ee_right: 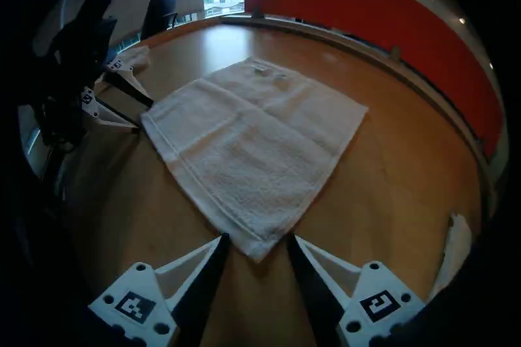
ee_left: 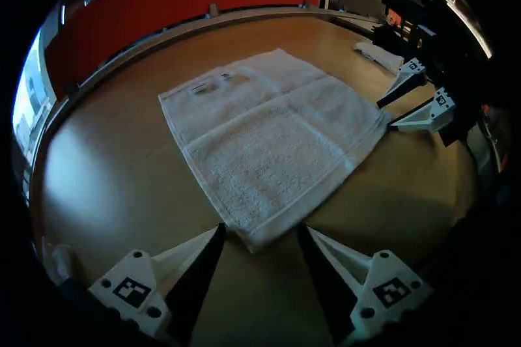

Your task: Fold towel

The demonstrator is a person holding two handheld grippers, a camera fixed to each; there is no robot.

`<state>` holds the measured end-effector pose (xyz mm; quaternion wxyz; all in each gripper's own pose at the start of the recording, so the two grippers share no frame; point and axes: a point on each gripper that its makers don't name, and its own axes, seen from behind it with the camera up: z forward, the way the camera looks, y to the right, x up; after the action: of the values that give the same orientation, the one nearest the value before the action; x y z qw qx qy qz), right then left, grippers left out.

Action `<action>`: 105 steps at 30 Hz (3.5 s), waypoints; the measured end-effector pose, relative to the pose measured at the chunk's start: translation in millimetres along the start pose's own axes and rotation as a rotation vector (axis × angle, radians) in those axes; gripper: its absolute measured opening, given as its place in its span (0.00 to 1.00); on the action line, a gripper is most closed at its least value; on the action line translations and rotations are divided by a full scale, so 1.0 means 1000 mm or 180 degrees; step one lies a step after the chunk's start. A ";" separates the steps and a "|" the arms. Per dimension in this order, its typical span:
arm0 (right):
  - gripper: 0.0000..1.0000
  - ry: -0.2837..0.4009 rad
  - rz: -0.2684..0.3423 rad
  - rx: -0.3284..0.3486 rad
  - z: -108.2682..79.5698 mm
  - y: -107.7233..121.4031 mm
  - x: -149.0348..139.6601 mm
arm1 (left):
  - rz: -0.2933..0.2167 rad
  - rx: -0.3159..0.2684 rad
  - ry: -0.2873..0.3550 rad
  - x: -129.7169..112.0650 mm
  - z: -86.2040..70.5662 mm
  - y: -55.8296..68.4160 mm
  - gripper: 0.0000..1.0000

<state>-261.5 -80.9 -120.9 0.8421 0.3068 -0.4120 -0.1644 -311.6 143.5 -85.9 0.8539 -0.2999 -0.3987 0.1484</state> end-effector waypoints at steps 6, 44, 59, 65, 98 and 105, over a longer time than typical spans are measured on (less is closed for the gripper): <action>0.40 -0.0012 -0.0018 0.0020 0.001 -0.003 0.001 | -0.0050 0.0039 -0.0019 0.000 0.000 -0.001 0.51; 0.17 0.0292 0.0020 0.0020 -0.063 -0.024 0.045 | -0.0477 0.0041 0.0047 0.022 -0.065 0.015 0.12; 0.17 0.0352 0.0036 0.0007 -0.097 -0.027 0.061 | -0.0546 -0.0023 0.0053 0.037 -0.096 0.029 0.12; 0.17 0.0340 0.0001 0.0006 -0.107 -0.028 0.063 | -0.0564 -0.0078 0.0037 0.039 -0.106 0.036 0.12; 0.17 0.0297 -0.0057 -0.0083 -0.086 0.004 0.096 | -0.0538 0.0110 0.0143 0.081 -0.083 -0.004 0.12; 0.17 0.0279 -0.0031 -0.0127 -0.065 0.021 0.107 | -0.0512 0.0186 0.0131 0.092 -0.062 -0.024 0.11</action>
<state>-144.1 -96.8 -74.0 0.8645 0.2989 -0.3698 -0.1630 -204.9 145.4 -47.4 0.8794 -0.2447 -0.3994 0.0848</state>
